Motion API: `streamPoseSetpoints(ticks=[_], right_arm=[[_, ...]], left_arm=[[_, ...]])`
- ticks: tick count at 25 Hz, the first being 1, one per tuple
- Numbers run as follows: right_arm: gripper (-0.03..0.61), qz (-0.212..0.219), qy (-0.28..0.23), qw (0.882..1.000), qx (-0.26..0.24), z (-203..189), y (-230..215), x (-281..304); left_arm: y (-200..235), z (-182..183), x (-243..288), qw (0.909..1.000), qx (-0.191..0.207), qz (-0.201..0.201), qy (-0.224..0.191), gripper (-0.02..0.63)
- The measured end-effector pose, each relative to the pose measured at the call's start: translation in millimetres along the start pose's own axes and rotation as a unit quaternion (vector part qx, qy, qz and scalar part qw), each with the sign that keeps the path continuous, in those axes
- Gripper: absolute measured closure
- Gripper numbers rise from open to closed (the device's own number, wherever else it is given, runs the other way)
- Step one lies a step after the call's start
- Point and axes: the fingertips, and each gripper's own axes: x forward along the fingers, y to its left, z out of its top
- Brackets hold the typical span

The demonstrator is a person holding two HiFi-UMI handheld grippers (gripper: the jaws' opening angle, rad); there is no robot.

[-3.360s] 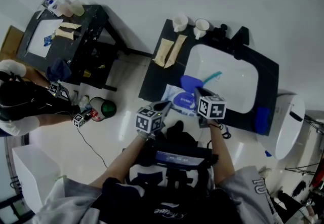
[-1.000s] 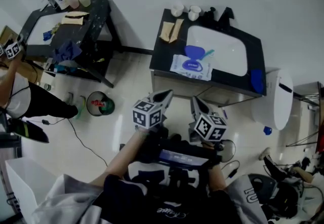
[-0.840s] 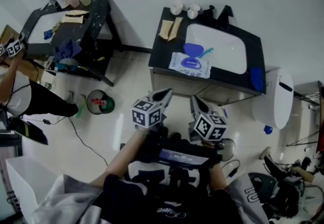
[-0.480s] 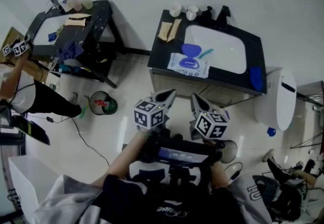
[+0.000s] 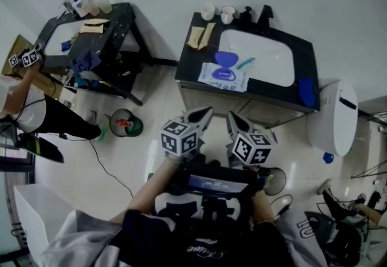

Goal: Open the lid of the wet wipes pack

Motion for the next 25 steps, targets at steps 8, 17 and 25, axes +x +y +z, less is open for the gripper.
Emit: streamPoseSetpoints(ticks=[8, 17, 25], right_arm=[[0.568, 0.009, 0.001, 1.000, -0.007, -1, -4, -1], [0.568, 0.012, 0.004, 1.000, -0.012, 0, -8, 0], [0.568, 0.013, 0.007, 1.000, -0.015, 2, -12, 0]], left_arm=[[3, -1, 0, 0.9999, 0.003, 0.011, -0.006, 0.607], [5, 1, 2, 0.9998, 0.002, 0.018, -0.008, 0.607], [5, 0, 7, 0.9998, -0.002, 0.019, -0.009, 0.607]])
